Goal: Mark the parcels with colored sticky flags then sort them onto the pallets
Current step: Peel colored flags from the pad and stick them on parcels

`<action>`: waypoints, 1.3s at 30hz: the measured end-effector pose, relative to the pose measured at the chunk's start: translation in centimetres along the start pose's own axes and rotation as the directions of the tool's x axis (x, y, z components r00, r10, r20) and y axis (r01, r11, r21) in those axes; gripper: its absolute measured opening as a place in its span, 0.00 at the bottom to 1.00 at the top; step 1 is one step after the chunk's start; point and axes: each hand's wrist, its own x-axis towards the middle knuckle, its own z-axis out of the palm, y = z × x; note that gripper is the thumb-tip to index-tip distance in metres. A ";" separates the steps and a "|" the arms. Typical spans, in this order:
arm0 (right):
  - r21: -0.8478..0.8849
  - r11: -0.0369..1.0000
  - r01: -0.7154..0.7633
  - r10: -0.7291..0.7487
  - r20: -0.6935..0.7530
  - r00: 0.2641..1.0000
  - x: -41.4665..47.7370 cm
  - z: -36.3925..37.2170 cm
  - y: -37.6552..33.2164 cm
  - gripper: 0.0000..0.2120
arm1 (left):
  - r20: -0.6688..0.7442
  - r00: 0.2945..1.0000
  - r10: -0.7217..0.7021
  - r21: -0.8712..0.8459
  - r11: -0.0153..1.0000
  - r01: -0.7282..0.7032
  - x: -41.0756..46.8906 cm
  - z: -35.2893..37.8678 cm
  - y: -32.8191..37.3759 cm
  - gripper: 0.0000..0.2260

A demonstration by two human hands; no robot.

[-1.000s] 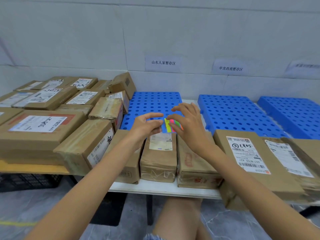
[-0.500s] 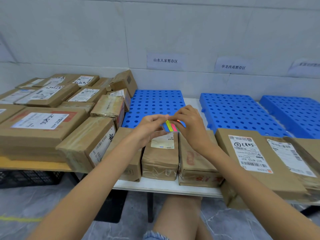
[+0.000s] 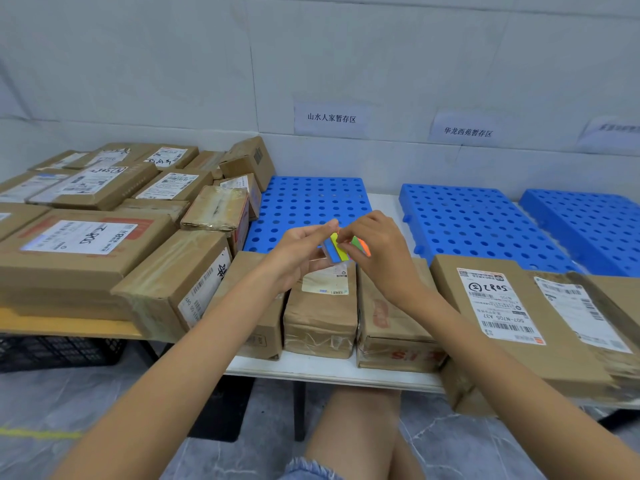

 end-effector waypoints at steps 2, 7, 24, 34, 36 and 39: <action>0.001 1.000 -0.001 0.001 -0.008 1.000 -0.1 0.2 0.2 0.02 | -0.031 0.999 0.010 0.055 0.998 -0.008 -0.1 0.1 0.0 0.10; 0.094 0.992 -0.079 0.078 0.019 0.997 0.3 -0.1 -0.1 0.02 | -0.148 0.987 0.067 0.074 0.996 -0.056 0.1 -0.1 -0.1 0.09; 0.158 0.821 -0.548 0.442 0.431 0.787 -2.5 1.6 -1.5 0.04 | -0.529 0.796 0.293 0.221 0.954 -0.204 0.7 -3.6 -1.4 0.05; -0.037 0.909 -0.416 0.390 0.433 0.813 -2.3 3.5 -1.8 0.15 | -0.479 0.822 0.307 0.237 0.947 -0.215 0.4 -2.7 -1.4 0.05; 0.002 0.893 -0.451 0.406 0.431 0.806 -2.2 3.7 -1.5 0.13 | -0.469 0.826 0.311 0.237 0.946 -0.222 0.3 -2.6 -1.5 0.05; 0.051 0.879 -0.475 0.414 0.413 0.811 -2.4 3.9 -0.9 0.07 | -0.448 0.838 0.311 0.239 0.945 -0.223 0.2 -2.4 -1.6 0.06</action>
